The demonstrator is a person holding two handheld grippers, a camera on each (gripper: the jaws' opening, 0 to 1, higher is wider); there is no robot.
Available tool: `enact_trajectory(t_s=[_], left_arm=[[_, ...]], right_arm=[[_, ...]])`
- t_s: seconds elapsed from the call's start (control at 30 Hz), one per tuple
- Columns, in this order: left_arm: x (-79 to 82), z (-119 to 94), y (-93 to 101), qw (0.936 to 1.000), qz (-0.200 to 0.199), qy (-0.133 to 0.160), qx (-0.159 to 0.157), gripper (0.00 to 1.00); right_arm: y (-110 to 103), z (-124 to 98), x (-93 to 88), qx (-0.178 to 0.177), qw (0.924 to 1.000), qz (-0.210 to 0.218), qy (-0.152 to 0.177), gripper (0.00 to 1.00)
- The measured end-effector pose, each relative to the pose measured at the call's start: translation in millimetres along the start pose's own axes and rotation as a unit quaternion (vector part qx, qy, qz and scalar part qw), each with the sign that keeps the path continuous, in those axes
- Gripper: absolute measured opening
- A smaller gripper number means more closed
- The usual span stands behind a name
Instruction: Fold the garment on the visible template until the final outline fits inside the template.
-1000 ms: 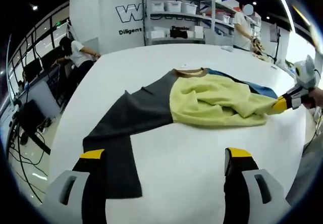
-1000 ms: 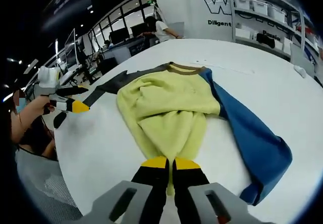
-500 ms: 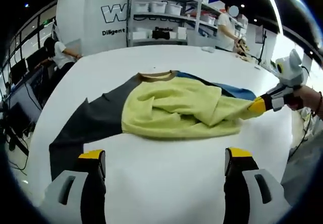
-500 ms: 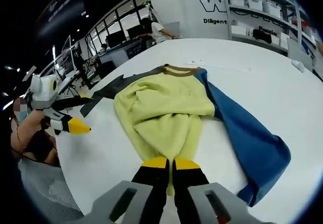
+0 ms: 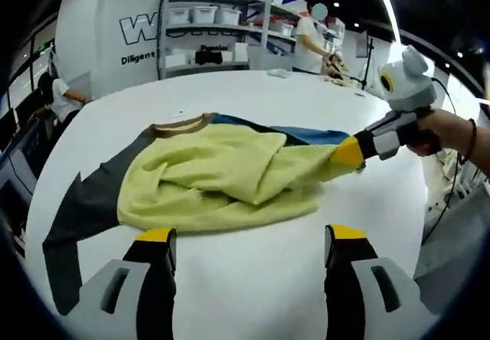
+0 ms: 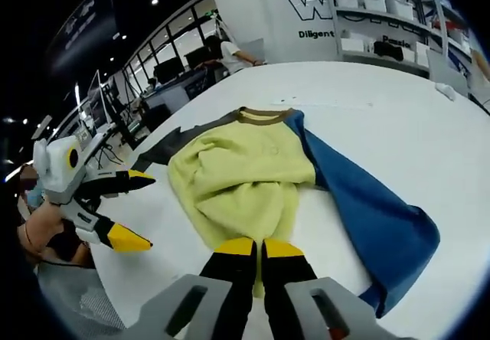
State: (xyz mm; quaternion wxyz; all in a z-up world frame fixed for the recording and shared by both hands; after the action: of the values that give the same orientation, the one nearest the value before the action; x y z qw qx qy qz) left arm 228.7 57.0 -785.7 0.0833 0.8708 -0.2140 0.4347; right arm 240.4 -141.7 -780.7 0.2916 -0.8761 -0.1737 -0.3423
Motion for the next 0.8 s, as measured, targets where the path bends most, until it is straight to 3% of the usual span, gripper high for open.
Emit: enact_trajectory(t_s=[0.2,0.53,0.8], left_arm=[[3.0,14,24.5,1.0000,-0.001,-0.003,-0.007,0.65],[3.8,35,57.3,0.9989,0.042,0.004,-0.022,0.45],[-1.3,48,72.6,0.9971,0.072,0.006,-0.021,0.37]], right_arm=[[2,1,5.0,0.000,0.9999,0.011,0.012,0.00],[7,5,5.0,0.002,0.9991,0.039,0.016,0.00],[8,6,4.3,0.005,0.9988,0.047,0.014,0.00]])
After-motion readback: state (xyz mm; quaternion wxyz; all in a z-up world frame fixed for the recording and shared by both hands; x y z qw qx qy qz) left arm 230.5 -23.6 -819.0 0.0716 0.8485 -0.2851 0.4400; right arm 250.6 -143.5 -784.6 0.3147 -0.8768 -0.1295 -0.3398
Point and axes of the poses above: the point that each gripper's makers call its tool centre point, and the gripper's own axes: z roughly forward along the fingers, y roughly to its right, x roughly out of its top, the point moved 6 cm from there along -z, roughly backward along the fingers, and after that the axes turned 12 degrees about x, right-handed, at the moved point
